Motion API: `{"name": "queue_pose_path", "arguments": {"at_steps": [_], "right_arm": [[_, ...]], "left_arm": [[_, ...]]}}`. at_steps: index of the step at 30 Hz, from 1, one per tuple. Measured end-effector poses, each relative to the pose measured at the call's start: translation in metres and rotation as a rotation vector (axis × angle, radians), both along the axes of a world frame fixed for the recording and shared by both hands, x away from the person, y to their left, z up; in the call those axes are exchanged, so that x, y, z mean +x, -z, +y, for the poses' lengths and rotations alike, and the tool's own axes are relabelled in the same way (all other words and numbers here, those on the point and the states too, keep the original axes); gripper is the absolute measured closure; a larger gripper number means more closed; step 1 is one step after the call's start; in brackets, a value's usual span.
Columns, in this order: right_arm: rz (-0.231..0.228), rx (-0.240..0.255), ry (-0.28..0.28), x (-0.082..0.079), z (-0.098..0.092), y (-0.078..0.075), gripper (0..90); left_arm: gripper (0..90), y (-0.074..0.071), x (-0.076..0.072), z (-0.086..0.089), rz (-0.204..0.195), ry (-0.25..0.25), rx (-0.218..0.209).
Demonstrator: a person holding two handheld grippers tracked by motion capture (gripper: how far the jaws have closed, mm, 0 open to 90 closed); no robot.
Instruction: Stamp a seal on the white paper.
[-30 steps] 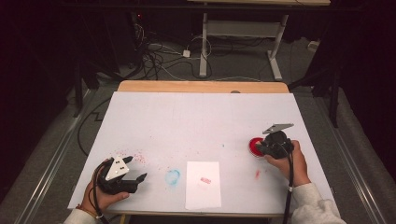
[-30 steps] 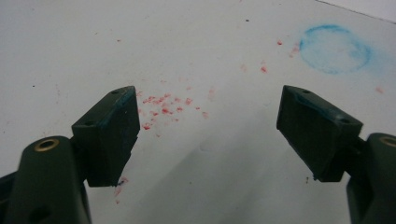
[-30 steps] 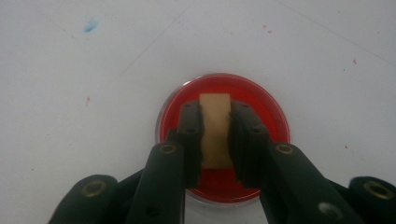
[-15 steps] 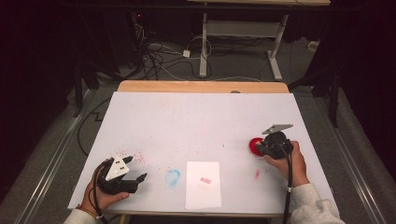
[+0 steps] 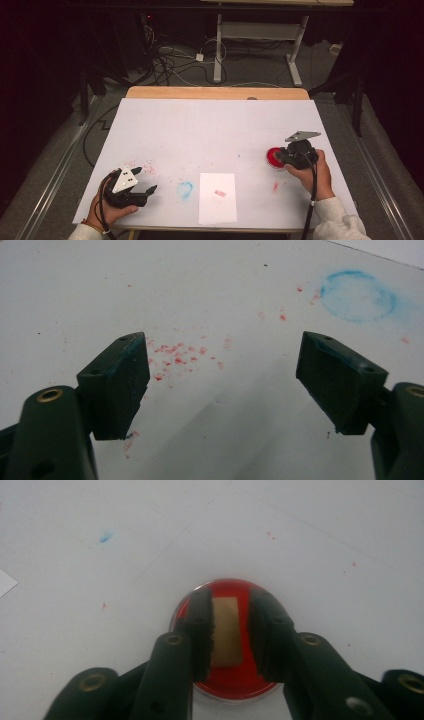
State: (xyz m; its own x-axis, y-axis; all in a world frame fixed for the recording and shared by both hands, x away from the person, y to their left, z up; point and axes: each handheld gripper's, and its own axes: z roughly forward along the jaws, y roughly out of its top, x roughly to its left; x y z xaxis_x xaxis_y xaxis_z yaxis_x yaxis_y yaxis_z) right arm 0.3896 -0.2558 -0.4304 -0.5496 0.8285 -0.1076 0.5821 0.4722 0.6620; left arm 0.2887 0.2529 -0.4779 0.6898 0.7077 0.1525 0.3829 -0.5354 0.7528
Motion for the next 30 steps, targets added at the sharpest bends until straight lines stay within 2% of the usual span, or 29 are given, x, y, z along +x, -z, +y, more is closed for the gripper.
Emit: {"name": "queue_pose_path", "arguments": {"at_steps": [8, 14, 17, 24, 30], "right_arm": [[0.015, 0.005, -0.012, 0.001, 0.000, 0.001, 80.9], [0.017, 0.005, -0.014, 0.001, 0.000, 0.002, 81.0], [0.011, 0.000, -0.009, 0.001, 0.000, 0.001, 78.0], [-0.044, 0.019, -0.017, -0.004, 0.000, -0.007, 74.1], [-0.111, 0.039, -0.025, -0.009, 0.000, -0.014, 65.0]], "left_arm": [[20.7, 0.000, 0.000, 0.000, 0.000, 0.001, 0.000], [20.7, 0.000, 0.000, 0.000, -0.002, 0.002, 0.002], [20.7, 0.000, 0.000, 0.000, -0.001, 0.000, 0.002], [20.7, 0.000, 0.000, 0.000, -0.002, 0.001, 0.001], [20.7, 0.000, 0.000, 0.000, -0.002, 0.001, 0.002]]}}
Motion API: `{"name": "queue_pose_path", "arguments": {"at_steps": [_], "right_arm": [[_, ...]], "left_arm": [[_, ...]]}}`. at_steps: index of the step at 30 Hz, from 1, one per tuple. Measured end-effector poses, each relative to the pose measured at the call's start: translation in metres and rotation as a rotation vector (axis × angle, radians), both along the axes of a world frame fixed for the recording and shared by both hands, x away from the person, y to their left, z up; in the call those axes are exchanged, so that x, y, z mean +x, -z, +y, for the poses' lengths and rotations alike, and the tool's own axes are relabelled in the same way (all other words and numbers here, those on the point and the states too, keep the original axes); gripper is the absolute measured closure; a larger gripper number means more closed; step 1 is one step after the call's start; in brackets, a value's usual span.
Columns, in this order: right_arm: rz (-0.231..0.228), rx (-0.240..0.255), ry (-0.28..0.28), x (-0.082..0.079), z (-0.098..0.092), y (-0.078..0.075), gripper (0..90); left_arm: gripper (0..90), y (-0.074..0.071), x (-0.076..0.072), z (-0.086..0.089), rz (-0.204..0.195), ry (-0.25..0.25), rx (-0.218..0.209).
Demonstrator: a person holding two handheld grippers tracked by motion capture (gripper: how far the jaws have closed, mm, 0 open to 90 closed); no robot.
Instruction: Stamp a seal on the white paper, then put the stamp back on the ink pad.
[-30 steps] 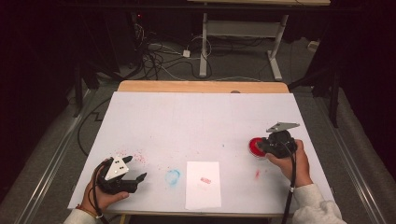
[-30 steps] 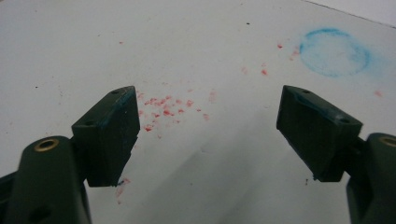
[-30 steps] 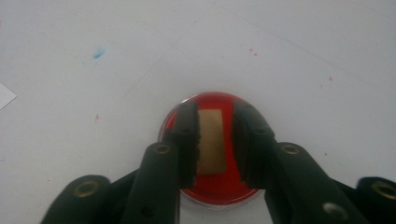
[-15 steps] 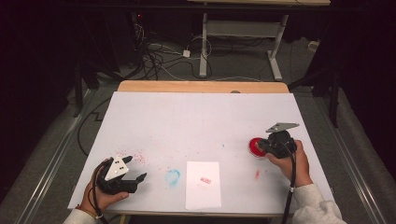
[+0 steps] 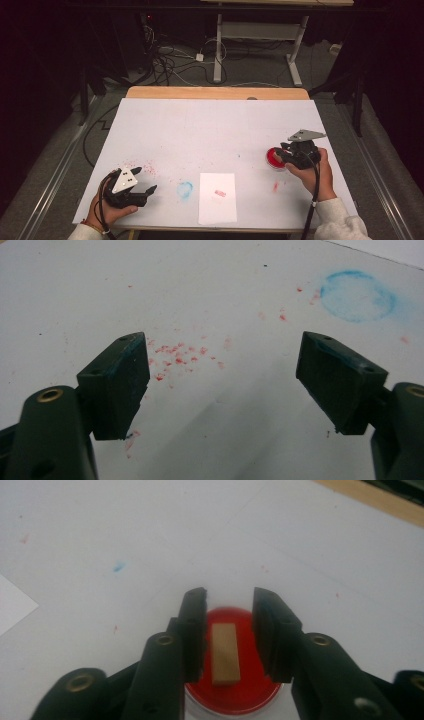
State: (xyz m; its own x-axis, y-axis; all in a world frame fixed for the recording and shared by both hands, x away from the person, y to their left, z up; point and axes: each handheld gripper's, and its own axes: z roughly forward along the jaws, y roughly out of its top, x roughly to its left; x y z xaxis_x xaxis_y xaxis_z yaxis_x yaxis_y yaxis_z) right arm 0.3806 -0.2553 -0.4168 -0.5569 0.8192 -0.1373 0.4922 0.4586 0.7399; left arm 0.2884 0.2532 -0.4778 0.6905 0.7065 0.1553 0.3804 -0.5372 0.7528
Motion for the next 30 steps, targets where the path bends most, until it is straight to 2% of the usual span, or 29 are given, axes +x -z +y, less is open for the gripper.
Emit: {"name": "queue_pose_path", "arguments": {"at_steps": [7, 14, 17, 20, 26, 30], "right_arm": [[-0.072, 0.023, -0.005, -0.003, 0.001, -0.005, 49.6], [-0.123, 0.048, -0.024, -0.005, 0.006, -0.008, 36.2], [-0.146, 0.068, -0.013, -0.007, 0.007, -0.009, 28.9], [-0.176, 0.056, 0.015, -0.009, 0.007, -0.010, 24.9], [-0.220, 0.111, 0.014, -0.015, 0.007, -0.012, 22.0], [-0.242, 0.130, -0.006, -0.017, 0.009, -0.014, 21.2]], "left_arm": [[20.7, 0.001, 0.001, 0.001, 0.005, -0.003, -0.004], [20.7, 0.003, 0.004, 0.003, 0.015, 0.000, -0.011], [20.7, 0.003, 0.005, 0.003, 0.015, 0.001, -0.016], [20.7, 0.003, 0.005, 0.001, 0.015, 0.007, -0.012], [20.7, 0.003, 0.005, -0.001, 0.017, 0.011, -0.007], [20.7, 0.004, 0.006, 0.000, 0.021, 0.010, -0.009]]}}
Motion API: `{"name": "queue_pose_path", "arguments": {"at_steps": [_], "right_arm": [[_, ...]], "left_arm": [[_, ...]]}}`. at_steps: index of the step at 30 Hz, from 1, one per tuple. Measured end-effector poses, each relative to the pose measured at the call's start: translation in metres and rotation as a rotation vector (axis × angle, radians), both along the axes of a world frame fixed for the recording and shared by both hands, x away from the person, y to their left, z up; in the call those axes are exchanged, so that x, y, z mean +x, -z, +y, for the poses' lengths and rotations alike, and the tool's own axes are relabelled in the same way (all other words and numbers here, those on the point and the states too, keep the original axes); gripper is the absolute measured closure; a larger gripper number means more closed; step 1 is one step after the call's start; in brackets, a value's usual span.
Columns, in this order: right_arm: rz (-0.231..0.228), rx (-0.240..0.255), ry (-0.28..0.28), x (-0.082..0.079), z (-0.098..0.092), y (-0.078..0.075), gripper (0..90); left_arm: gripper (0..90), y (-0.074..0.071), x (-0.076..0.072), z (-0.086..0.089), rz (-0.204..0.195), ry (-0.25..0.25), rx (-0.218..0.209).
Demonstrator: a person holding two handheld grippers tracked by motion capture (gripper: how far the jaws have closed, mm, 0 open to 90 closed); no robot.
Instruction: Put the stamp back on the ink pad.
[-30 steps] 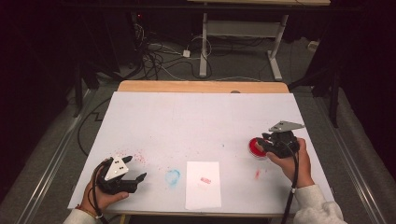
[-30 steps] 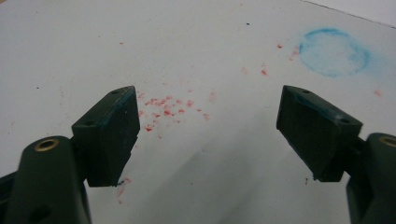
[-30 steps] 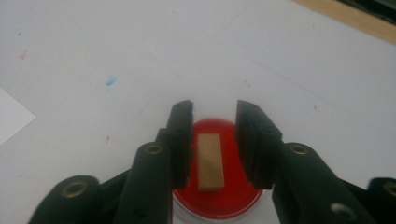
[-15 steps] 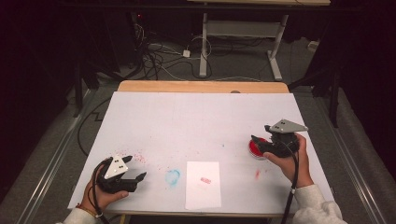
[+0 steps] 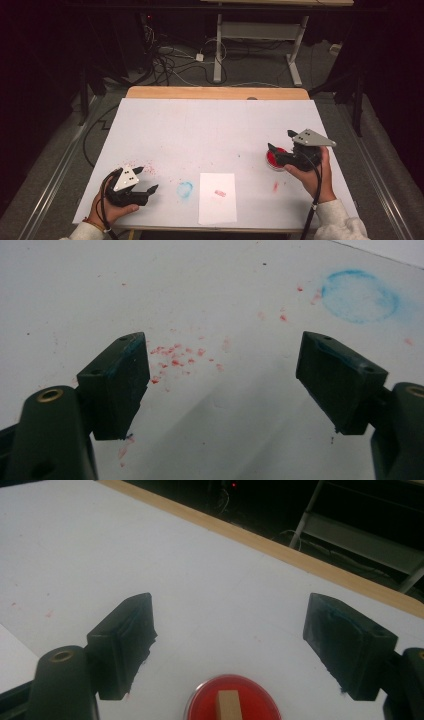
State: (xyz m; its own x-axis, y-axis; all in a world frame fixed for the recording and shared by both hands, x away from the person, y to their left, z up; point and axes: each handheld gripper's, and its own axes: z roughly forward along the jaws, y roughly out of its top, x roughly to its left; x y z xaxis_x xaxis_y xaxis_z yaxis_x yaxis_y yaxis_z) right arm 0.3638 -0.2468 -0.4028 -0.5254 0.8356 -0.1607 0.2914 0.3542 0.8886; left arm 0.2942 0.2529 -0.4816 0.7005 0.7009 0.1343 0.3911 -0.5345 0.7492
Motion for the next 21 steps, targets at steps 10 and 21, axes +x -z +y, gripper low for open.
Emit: {"name": "queue_pose_path", "arguments": {"at_steps": [10, 21], "right_arm": [[-0.041, -0.009, -0.021, -0.007, 0.007, -0.004, 20.7], [-0.080, -0.019, -0.049, -0.018, 0.015, -0.012, 19.7]], "left_arm": [[20.7, -0.002, -0.003, -0.001, -0.012, -0.003, 0.005], [20.7, -0.003, -0.006, 0.001, -0.015, -0.009, 0.010]]}}
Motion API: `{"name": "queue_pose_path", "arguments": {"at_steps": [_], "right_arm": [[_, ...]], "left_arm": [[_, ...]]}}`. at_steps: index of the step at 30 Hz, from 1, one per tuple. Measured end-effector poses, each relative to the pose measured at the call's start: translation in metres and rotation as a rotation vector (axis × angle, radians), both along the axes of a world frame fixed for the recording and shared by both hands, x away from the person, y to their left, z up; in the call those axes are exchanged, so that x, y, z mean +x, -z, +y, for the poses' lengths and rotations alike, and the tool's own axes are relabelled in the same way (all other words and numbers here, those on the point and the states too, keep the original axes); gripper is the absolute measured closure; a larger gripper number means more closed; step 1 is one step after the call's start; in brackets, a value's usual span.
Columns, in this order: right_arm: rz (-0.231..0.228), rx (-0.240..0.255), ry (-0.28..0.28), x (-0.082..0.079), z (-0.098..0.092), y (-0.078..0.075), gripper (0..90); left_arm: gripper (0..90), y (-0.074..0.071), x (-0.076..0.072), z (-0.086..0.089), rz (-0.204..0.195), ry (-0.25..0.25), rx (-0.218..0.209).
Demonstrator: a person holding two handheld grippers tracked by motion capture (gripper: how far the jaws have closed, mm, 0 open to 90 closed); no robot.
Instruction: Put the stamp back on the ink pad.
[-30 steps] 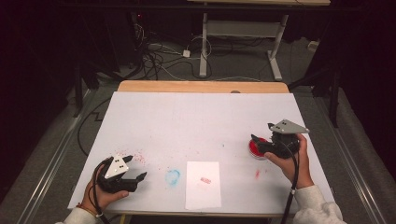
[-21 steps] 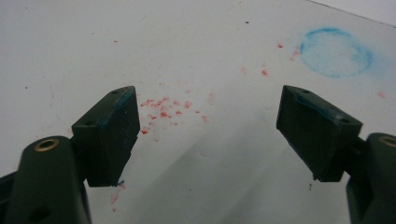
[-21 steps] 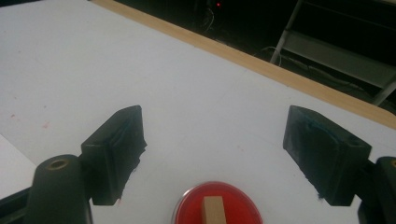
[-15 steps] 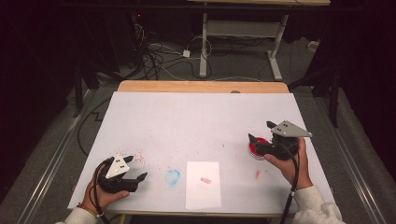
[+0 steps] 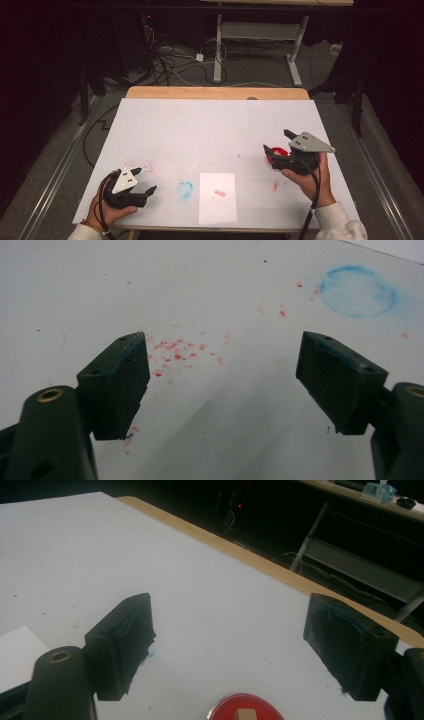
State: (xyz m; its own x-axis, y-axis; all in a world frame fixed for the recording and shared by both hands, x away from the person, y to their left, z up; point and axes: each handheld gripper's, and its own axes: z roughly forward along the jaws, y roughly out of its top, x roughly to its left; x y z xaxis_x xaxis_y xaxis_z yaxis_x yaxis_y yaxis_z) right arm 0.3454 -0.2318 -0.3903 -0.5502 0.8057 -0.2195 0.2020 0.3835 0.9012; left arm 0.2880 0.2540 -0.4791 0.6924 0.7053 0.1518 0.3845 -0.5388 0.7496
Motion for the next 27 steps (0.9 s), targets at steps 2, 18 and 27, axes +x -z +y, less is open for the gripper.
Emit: {"name": "queue_pose_path", "arguments": {"at_steps": [2, 18, 27], "right_arm": [[-0.008, -0.006, -0.001, -0.002, 0.001, -0.002, 19.5], [-0.038, -0.017, -0.023, -0.020, 0.001, -0.007, 19.3], [-0.058, -0.025, -0.033, -0.031, -0.002, -0.008, 19.4]], "left_arm": [[20.7, 0.000, 0.000, 0.000, 0.001, 0.001, 0.003], [20.7, 0.000, 0.000, -0.001, 0.000, 0.003, 0.007], [20.7, 0.000, 0.000, -0.001, 0.001, 0.006, 0.009]]}}
